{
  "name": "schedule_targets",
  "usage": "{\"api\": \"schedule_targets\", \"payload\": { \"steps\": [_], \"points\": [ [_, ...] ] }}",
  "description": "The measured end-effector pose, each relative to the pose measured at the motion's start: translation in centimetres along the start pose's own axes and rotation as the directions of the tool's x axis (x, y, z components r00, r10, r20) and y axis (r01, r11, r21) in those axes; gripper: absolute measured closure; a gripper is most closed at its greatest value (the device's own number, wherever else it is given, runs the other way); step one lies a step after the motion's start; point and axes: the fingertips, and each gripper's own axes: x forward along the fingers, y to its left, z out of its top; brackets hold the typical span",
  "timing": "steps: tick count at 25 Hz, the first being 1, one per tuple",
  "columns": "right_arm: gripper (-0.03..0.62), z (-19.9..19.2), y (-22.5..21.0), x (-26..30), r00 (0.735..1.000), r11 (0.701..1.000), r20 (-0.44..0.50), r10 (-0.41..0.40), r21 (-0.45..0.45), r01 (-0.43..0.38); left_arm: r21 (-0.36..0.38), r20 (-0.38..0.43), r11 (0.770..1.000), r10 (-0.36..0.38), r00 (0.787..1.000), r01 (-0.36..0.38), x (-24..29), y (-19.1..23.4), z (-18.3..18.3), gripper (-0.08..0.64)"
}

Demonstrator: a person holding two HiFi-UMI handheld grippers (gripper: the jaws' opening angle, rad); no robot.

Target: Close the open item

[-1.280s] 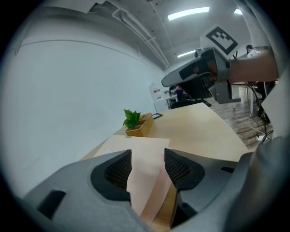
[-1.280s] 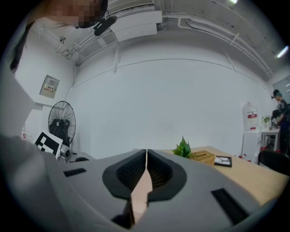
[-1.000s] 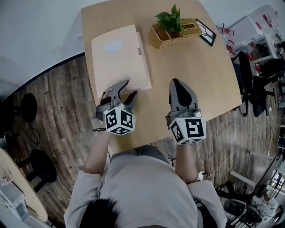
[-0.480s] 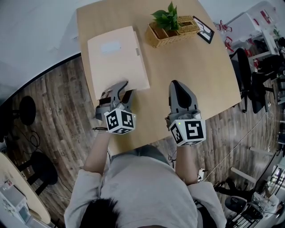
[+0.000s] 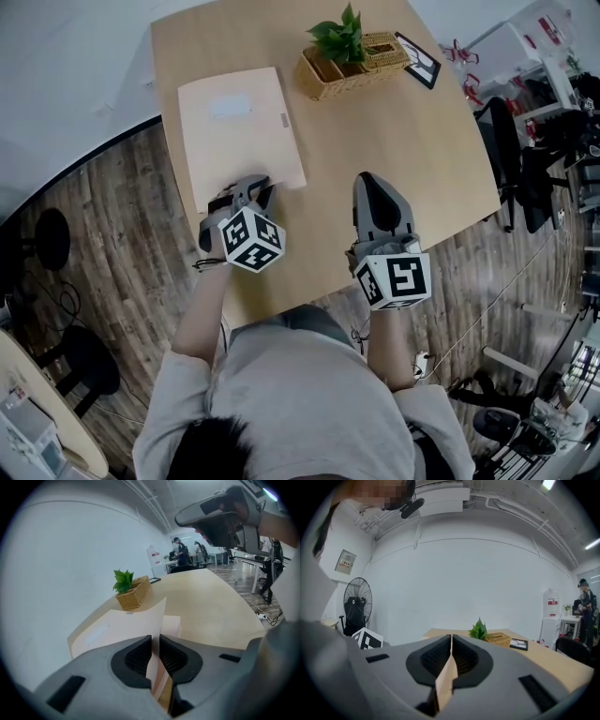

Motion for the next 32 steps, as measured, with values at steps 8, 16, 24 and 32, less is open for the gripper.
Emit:
{"api": "schedule_targets", "payload": {
  "steps": [8,16,24,32],
  "points": [
    [0.578,-0.2,0.0,-0.2,1.000,1.000,0.001,0.004,0.011,-0.004,0.111,-0.147,0.989,-0.084,0.985,0.101,1.2,-1.3,-1.0,0.515],
    [0.578,0.3,-0.1,-0.3,1.000,1.000,0.011,0.012,0.006,-0.012,0.090,-0.142,0.979,-0.167,0.976,0.181,1.2,-1.7,-0.9,0.453],
    [0.578,0.6,-0.6,-1.0,1.000,1.000,0.012,0.004,-0.002,-0.004,-0.260,-0.003,0.937,-0.241,0.971,0.232,1.0,-0.8,-0.8,0.415],
    [0.578,0.8,-0.7,-1.4,1.000,1.000,0.021,0.011,-0.004,-0.011,-0.210,-0.110,0.975,-0.095,0.989,0.070,1.8,-0.1,-1.3,0.541]
  ]
}}
